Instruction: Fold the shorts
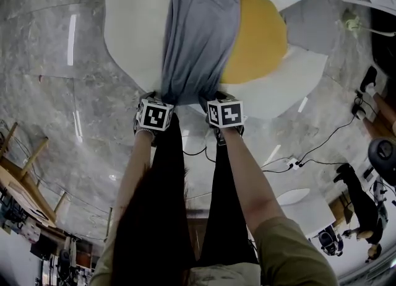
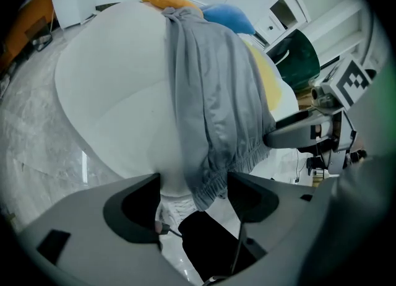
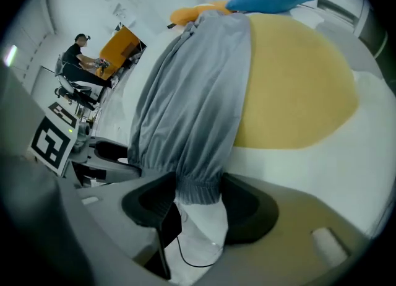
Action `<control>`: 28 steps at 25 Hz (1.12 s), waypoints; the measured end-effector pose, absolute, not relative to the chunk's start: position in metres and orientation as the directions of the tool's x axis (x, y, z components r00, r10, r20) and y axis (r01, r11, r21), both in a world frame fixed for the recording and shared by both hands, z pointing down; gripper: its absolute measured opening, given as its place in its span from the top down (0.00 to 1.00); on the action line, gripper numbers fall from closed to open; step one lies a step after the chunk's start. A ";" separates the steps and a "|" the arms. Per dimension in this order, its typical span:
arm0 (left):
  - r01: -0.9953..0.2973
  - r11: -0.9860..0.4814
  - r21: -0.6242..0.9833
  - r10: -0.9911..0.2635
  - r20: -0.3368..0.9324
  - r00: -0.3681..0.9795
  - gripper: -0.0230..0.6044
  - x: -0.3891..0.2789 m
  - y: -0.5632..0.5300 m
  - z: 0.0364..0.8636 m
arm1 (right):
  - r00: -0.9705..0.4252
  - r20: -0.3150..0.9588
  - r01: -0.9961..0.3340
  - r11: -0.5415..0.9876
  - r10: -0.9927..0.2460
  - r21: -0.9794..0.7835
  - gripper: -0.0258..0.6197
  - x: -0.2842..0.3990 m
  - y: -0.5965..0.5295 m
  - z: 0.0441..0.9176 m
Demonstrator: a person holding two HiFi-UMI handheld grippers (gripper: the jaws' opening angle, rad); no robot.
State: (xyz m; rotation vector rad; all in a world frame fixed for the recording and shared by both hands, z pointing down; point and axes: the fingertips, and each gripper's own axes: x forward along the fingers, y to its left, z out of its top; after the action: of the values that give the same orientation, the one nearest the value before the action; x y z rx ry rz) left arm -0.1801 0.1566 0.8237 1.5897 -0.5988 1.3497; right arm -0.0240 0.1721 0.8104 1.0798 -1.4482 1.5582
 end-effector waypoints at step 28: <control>-0.829 -0.240 0.505 0.165 0.863 0.477 0.56 -0.161 0.184 0.804 | -0.649 0.761 -0.761 0.015 -0.009 -0.648 0.91 -0.011 0.202 0.796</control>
State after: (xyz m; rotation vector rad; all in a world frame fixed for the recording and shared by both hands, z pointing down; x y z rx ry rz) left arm -0.1614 0.1841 0.8043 1.5339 -0.6013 1.0435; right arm -0.0111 0.2022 0.7958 0.7900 -1.7240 1.6913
